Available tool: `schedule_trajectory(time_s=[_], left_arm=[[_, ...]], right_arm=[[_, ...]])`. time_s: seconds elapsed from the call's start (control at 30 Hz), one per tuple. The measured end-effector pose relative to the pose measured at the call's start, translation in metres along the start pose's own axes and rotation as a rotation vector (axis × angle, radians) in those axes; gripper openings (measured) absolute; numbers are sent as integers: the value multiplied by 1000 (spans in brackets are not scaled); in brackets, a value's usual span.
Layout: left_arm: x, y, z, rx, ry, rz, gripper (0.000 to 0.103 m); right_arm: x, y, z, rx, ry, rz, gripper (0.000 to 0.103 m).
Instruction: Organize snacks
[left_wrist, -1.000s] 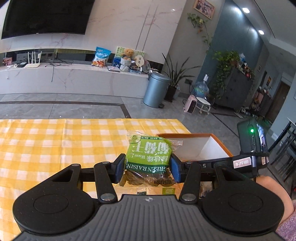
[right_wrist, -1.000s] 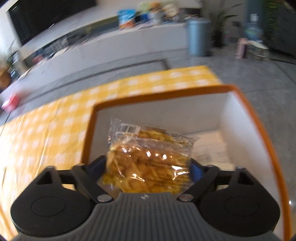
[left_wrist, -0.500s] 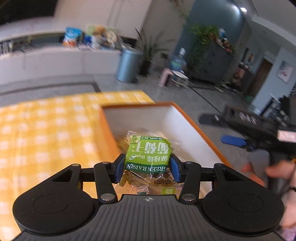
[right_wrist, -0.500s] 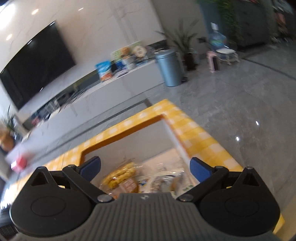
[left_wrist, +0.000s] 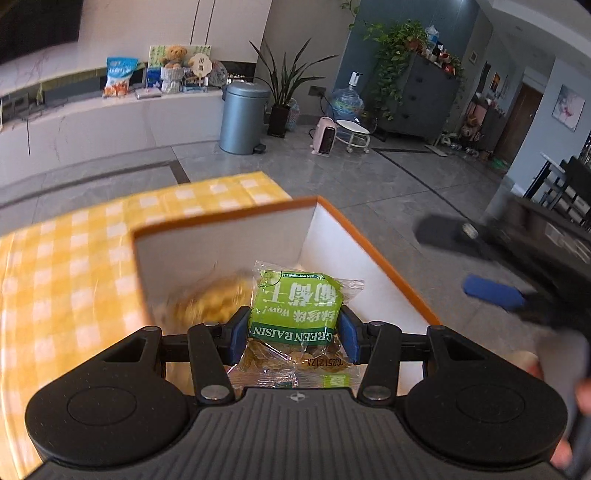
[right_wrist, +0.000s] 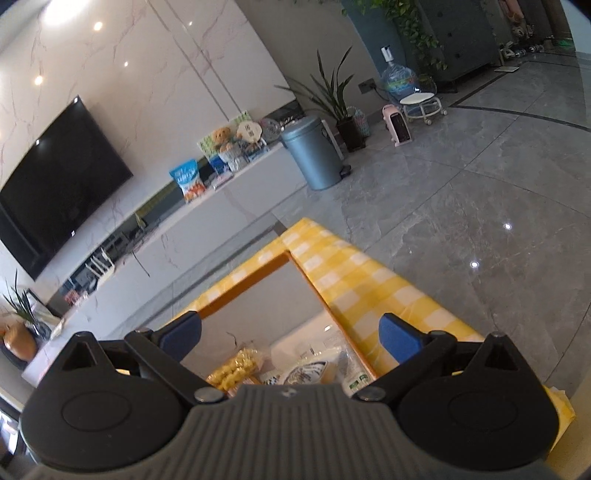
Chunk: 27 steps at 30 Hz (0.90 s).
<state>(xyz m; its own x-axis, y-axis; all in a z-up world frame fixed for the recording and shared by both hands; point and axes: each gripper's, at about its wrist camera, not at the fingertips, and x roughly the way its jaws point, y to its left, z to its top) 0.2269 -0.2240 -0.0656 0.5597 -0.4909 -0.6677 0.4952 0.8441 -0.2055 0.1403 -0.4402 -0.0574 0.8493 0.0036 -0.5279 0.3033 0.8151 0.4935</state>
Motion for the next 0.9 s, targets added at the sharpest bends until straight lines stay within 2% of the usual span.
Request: schedule_trajectory(time_s=[0.17,0.3,0.37,0.43,0.5,0.57,0.73,0.9], left_arm=[[32,-13,23,21,16,15,57],[48,-16,24,18,36,21,58],[53,-19,22,52,54,11,59],[53,-21,18,87,28,-1,64],[53,-25,18,109,-2,3,92],[47,-28,15,122,-34,26,92],[28,-17,13,61,-1,52,92],[-9,3,8,56,-46,100,92]], right_arm=[[-4,-7,3,23,-46,-76,100],[2,-17,4,64,-48,-155,100],[2,-20,4,61,-49,-166,100],[0,-22,5,63,-58,-177,100],[-1,-24,5,78,-66,-176,100],[-3,-27,5,104,-75,-163,100],[-11,-34,6,152,-105,-160,100],[-12,-27,5,118,-88,-109,100]])
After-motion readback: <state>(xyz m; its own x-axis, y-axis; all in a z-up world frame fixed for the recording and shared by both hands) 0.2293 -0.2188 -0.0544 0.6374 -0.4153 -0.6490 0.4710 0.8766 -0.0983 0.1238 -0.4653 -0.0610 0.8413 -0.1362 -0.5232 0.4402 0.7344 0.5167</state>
